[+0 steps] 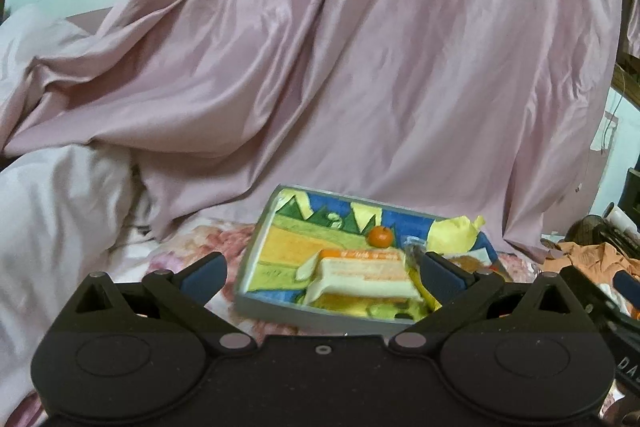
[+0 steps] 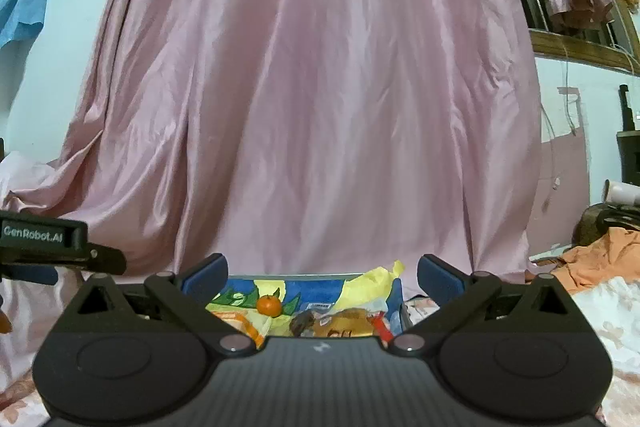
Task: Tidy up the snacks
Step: 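Withdraw both grippers from the tray back over the remaining snacks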
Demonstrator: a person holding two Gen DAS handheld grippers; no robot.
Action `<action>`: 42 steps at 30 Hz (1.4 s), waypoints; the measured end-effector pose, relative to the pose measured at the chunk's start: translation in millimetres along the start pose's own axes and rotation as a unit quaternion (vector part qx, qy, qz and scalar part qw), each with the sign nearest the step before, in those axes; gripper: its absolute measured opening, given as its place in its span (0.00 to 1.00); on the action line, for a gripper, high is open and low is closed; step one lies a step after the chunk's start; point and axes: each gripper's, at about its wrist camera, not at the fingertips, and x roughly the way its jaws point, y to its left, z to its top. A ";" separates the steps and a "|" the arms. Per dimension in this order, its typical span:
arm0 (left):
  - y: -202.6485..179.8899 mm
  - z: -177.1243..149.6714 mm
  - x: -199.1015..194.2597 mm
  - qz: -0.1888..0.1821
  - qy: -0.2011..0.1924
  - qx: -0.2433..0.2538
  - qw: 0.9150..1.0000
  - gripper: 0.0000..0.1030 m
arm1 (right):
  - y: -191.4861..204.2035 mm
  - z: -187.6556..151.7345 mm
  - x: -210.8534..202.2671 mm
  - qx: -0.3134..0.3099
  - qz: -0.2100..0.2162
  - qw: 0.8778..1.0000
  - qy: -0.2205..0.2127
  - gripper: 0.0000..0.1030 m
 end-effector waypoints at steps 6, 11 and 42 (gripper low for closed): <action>23.5 -19.2 -23.7 0.006 0.009 -0.010 1.000 0.99 | 13.8 -1.1 -30.7 -0.019 0.001 1.000 0.002 1.00; 42.1 -38.6 -39.1 0.009 0.021 -0.013 1.000 0.99 | 27.5 -11.2 -54.3 -0.036 0.004 0.999 0.020 1.00; 96.9 -146.1 -43.4 0.019 0.146 0.014 0.989 0.99 | 78.9 -96.2 -85.6 -0.096 0.022 0.963 0.252 1.00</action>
